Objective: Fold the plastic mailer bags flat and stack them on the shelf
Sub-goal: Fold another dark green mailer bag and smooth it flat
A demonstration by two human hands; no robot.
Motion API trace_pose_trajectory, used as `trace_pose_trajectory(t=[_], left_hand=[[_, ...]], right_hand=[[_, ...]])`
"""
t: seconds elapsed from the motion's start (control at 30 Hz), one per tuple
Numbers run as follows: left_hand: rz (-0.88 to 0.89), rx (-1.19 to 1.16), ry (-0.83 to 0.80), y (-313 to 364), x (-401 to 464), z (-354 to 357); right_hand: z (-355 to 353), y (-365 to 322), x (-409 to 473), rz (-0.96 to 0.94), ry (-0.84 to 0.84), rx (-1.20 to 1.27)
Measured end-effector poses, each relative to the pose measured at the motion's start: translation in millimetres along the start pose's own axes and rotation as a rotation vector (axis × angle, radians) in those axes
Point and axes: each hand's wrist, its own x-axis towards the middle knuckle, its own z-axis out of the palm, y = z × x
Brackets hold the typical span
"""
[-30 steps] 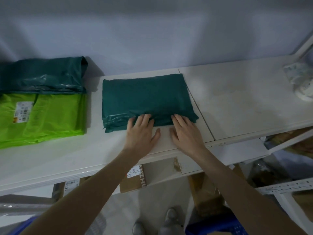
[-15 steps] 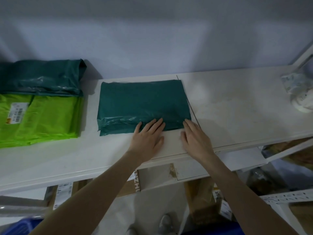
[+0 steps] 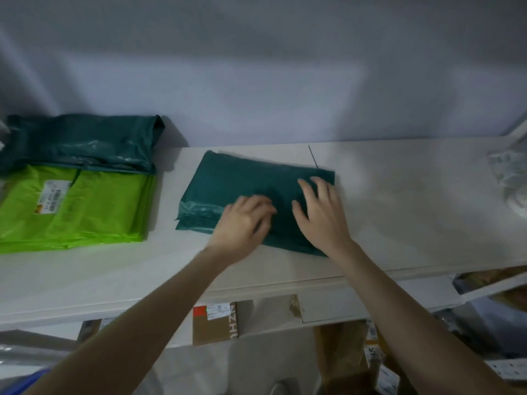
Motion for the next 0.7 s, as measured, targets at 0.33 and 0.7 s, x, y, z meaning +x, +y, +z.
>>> trace_pose_trajectory(t=[0.33, 0.7], left_hand=[[-0.443, 0.188, -0.271, -69.3, 53.8, 7.4], [-0.464, 0.179, -0.282, -73.5, 51.8, 14.0]], right_hand=[[48.7, -8.4, 50.4, 0.158, -0.386, 0.052], [56.6, -8.1, 49.8, 0.184, -0.377, 0.077]])
